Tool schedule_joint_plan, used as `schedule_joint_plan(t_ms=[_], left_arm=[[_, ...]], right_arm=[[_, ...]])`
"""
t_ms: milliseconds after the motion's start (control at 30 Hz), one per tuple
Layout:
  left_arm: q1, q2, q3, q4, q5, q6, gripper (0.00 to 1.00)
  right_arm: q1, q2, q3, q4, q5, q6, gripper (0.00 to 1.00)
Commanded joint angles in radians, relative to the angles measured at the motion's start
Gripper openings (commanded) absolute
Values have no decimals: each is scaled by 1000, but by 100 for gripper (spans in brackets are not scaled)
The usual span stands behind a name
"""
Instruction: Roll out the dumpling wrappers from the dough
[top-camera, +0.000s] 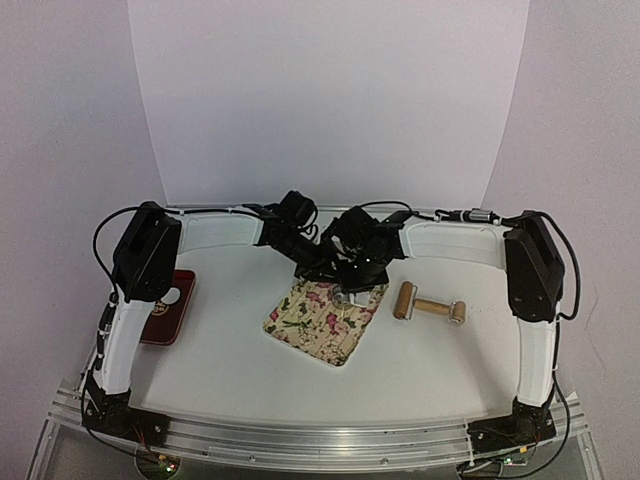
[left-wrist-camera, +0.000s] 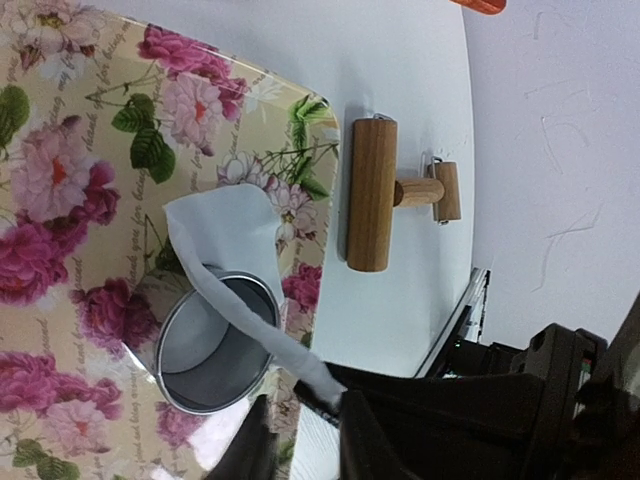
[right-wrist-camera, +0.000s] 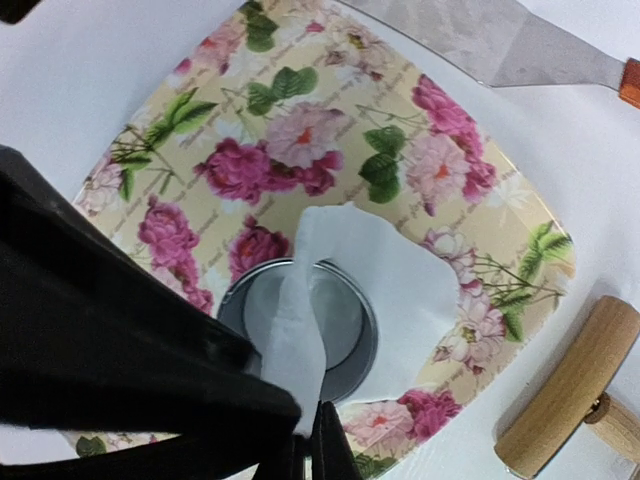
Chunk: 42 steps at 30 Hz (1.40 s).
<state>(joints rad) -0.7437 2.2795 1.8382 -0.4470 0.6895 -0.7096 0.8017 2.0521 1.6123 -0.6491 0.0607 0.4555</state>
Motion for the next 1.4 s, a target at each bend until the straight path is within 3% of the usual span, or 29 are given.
schedule_joint_plan(t_ms=[0,133,333,733,1000,1367], left_arm=[[-11,-44,33,-49,-31,54,37],[-11,-87,-5,-40,-65,84,50],[-11,-151,-57,-30,-132,128,58],[40,-216,-129,-61,-206,143,60],[171,-375,-360,42,-219,113,61],[183,-468,-511,22,-278,121,62]], right_arm=[[-6,-49,-12,-50,159,71,0],[-8,-83,-34,-69,196,101,0],[-33,-120,-46,-124,254,152,0],[-74,-153,-5,-133,183,120,0],[-73,-172,110,-133,27,27,0],[-73,11,356,-152,18,-36,0]])
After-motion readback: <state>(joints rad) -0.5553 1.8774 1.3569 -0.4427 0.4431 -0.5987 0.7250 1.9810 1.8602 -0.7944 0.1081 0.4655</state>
